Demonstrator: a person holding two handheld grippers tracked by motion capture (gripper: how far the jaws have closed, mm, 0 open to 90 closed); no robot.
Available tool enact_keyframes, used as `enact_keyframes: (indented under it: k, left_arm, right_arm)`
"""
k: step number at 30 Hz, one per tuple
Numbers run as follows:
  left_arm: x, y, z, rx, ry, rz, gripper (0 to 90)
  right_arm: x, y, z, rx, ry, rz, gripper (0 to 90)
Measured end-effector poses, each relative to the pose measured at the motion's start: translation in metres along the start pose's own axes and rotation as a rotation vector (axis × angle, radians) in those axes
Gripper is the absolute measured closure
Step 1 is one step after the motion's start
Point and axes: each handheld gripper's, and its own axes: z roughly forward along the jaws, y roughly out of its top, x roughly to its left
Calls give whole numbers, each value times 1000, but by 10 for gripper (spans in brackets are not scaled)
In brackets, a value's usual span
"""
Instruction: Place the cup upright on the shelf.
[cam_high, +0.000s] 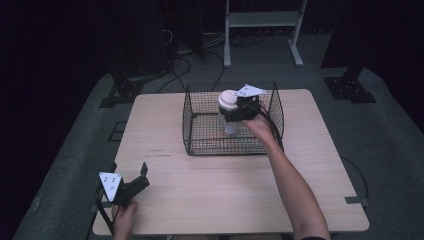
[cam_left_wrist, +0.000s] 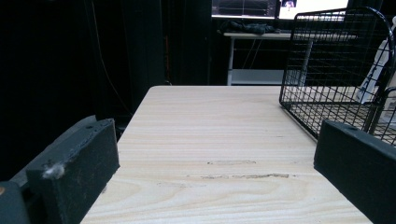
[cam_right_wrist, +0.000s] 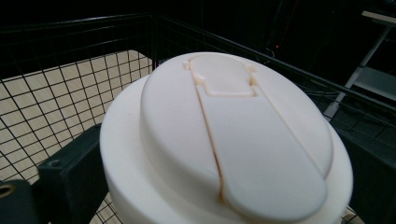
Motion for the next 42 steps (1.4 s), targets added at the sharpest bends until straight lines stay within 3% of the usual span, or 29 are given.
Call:
enact_keyframes:
  k: [13,18,32,42]
  left_arm:
    - [0,0,0,2,2,1,0]
    - [0,0,1,1,3,1,0]
    - [-1,0,-1,-2,-2,7,0]
    - [-1,0,0,-2,-4,7,0]
  right_arm:
    - [-1,4,-6,-27,-1,14,4]
    - [-1,11,-15,-66,-3,21,4]
    - [4,29,-57,-145,1,13,4]
    - [5,23,-81,-154,-2,-7,4]
